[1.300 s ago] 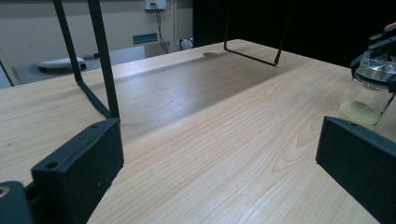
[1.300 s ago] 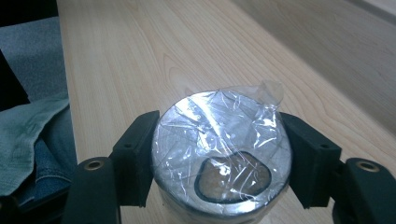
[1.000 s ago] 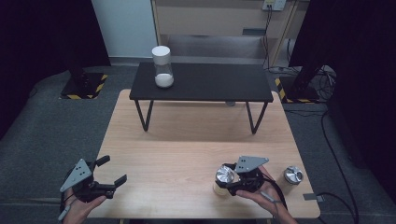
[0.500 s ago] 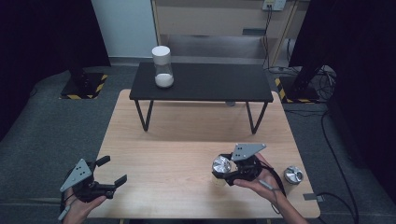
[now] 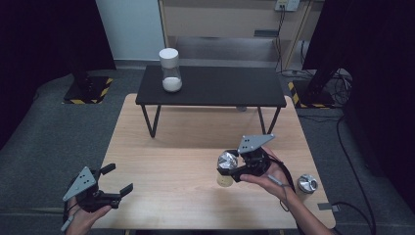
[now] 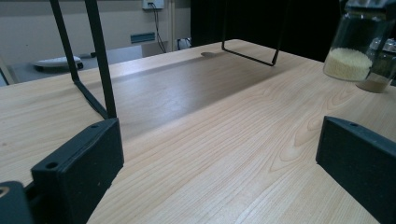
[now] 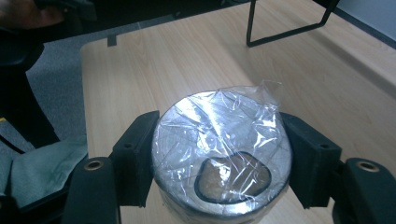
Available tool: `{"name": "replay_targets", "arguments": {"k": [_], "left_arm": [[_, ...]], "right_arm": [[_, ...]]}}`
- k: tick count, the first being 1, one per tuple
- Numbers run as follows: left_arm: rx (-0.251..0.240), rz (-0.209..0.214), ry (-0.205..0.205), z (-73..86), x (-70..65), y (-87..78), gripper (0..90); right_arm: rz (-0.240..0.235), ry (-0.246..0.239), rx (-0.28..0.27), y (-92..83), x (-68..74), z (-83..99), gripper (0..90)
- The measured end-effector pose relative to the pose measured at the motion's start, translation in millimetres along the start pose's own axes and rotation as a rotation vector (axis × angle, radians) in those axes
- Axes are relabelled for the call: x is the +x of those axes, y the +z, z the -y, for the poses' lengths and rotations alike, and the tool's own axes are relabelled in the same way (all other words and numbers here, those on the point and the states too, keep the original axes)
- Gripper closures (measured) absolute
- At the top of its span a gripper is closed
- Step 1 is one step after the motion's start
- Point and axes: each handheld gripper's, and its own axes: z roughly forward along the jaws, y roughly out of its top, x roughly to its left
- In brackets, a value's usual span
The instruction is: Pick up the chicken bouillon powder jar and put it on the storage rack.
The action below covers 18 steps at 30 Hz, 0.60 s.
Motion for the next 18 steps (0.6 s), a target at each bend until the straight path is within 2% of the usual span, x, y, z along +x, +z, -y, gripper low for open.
{"name": "replay_targets", "arguments": {"k": [6,12,18], "left_arm": [[-0.001,0.001,-0.001,0.3,0.3,0.1,0.0],[-0.001,0.002,-0.003,0.4,0.5,0.0,0.0],[0.0,0.003,-0.005,0.5,0.8,0.2,0.0]], "right_arm": [[0.001,0.002,0.005,-3.7,-7.8,-23.6,35.2],[0.017,-0.01,0.025,-6.3,-11.5,-49.1,35.2],[0.03,-0.018,0.023,-10.3,-14.9,-71.3,35.2]]}}
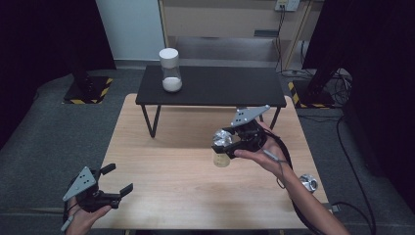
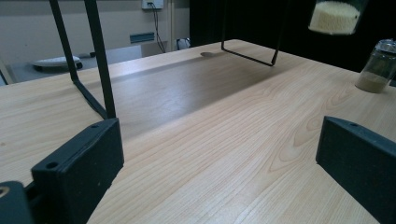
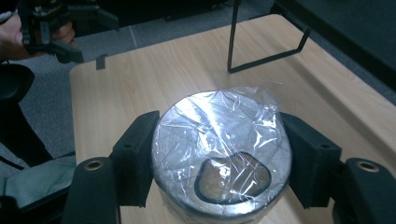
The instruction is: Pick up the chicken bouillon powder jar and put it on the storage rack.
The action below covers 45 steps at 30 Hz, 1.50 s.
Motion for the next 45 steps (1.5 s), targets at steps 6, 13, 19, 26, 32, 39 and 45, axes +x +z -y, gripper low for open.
{"name": "replay_targets", "arguments": {"k": [6,13,19,26,32,39,45], "left_arm": [[-0.001,0.001,-0.001,0.2,0.2,-0.1,0.0],[-0.002,0.003,-0.002,0.6,0.7,0.0,0.0],[0.0,0.004,-0.003,0.3,0.6,0.1,0.0],[0.0,0.005,-0.003,0.4,0.7,0.0,0.0],[0.001,0.006,-0.006,0.4,1.1,0.1,0.0],[0.003,0.007,-0.005,0.2,1.1,0.2,0.0],[0.005,0.009,-0.004,-0.1,1.0,0.4,0.0]], "right_arm": [[0.013,-0.009,0.002,-3.5,-3.7,-23.4,35.2],[0.032,-0.015,0.003,-4.6,-8.2,-44.6,35.2],[0.035,0.0,0.004,-2.4,-17.9,-60.6,35.2],[0.071,0.027,0.011,0.9,-26.4,-78.3,35.2],[0.113,0.067,-0.001,1.7,-34.2,-88.5,35.2],[0.158,0.1,-0.015,1.7,-42.1,-99.5,35.2],[0.212,0.148,-0.021,6.4,-48.5,-110.7,35.2]]}}
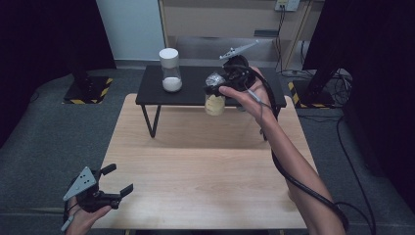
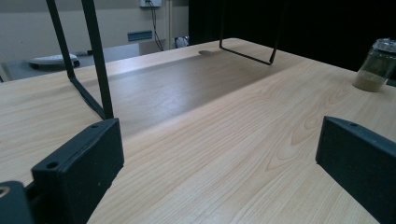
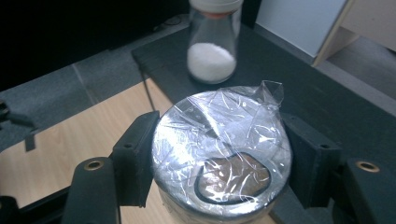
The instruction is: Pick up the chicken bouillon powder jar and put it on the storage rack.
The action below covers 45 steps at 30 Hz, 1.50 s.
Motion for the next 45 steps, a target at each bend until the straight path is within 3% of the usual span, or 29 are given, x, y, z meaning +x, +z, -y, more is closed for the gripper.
{"name": "replay_targets", "arguments": {"k": [4,11,26,31,45], "left_arm": [[0.004,0.0,0.002,-0.4,-0.2,0.4,0.0],[0.004,-0.001,0.003,-0.3,-0.3,0.0,0.0],[0.003,0.003,0.01,-0.2,-0.2,0.7,0.0],[0.004,0.005,0.01,-0.1,-0.1,1.4,0.0],[0.005,0.007,0.005,0.3,0.9,1.1,0.1]], "right_arm": [[0.048,0.008,-0.003,4.8,2.0,-8.8,35.2],[0.09,0.033,-0.02,12.1,1.4,-21.7,35.2],[0.185,0.065,-0.03,32.0,-5.3,-33.2,35.2],[0.197,0.103,-0.039,37.6,-11.1,-29.4,35.2],[0.24,0.117,-0.036,55.2,-17.1,-32.7,35.2]]}}
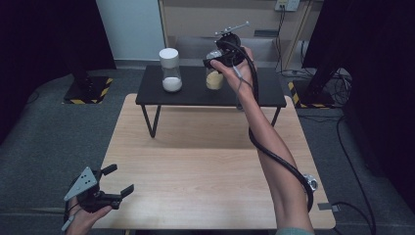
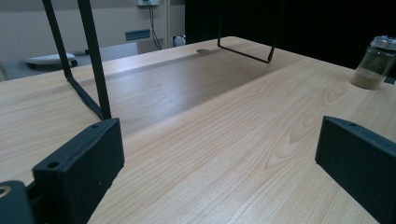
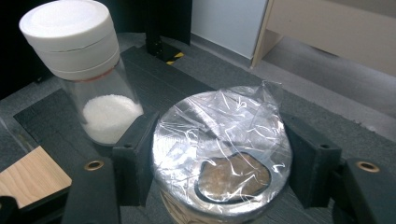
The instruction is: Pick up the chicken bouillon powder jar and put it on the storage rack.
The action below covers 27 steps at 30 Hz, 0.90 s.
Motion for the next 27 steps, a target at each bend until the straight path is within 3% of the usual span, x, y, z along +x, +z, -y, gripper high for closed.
{"name": "replay_targets", "arguments": {"k": [27], "left_arm": [[0.002,0.004,-0.003,0.6,0.9,0.7,0.3]], "right_arm": [[-0.004,0.006,0.036,28.7,-2.7,6.2,35.2]]}}
